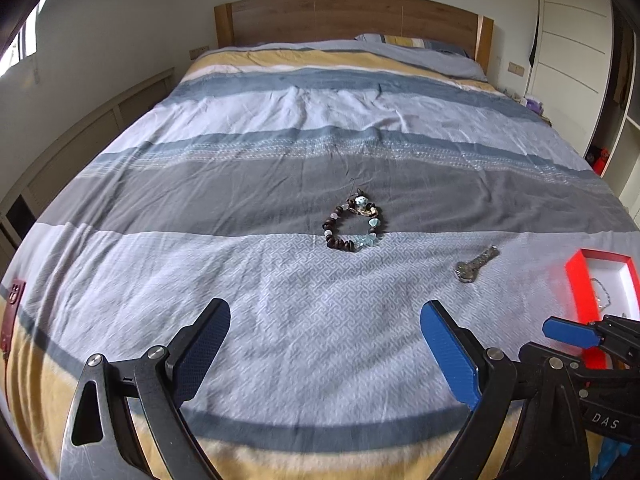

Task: Organize jewelry
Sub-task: 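Move the left tool toward the beaded bracelet while the right tool approaches the silver watch, then grasp the dark beaded bracelet with the left tool while the right tool grasps the silver watch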

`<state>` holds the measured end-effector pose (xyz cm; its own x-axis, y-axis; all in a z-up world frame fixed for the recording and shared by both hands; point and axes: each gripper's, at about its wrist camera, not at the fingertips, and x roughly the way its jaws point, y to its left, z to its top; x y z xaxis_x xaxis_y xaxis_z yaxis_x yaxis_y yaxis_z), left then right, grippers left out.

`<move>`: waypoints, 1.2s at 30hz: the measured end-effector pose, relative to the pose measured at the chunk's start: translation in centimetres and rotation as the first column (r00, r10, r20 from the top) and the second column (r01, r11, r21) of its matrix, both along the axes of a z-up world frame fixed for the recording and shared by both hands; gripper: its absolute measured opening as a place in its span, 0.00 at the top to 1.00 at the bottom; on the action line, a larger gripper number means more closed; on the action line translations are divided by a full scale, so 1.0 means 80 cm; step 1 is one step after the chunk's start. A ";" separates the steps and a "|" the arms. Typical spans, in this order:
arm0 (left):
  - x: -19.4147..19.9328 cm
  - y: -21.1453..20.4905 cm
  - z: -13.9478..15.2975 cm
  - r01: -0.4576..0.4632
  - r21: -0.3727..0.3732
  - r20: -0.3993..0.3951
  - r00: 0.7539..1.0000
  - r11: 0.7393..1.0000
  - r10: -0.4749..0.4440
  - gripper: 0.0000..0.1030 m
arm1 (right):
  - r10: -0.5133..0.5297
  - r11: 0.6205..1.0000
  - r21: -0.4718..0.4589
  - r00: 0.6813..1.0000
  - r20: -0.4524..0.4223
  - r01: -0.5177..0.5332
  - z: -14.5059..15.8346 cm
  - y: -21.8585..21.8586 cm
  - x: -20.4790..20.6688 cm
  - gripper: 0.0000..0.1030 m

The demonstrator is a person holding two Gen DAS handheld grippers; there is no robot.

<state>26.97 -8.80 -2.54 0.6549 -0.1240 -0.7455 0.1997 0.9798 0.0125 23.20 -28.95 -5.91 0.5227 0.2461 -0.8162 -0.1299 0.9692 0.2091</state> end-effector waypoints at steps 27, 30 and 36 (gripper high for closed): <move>0.120 -0.018 -0.092 0.062 -0.075 -0.074 0.995 0.995 -0.068 0.04 | -0.034 0.998 0.054 0.999 0.011 0.033 -0.067 0.006 0.116 0.59; 0.128 -0.020 -0.095 0.072 -0.080 -0.077 0.994 0.994 -0.078 0.04 | -0.037 0.998 0.052 0.999 0.019 0.036 -0.069 0.006 0.125 0.59; 0.142 -0.025 -0.099 0.085 -0.085 -0.084 0.992 0.993 -0.092 0.02 | -0.033 0.999 0.040 0.999 0.030 0.032 -0.073 0.005 0.132 0.59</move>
<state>38.35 -10.82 -10.48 0.5712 -0.2404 -0.7848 0.2821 0.9554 -0.0873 33.75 -28.54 -11.72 0.5553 0.2605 -0.7898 -0.1053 0.9641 0.2439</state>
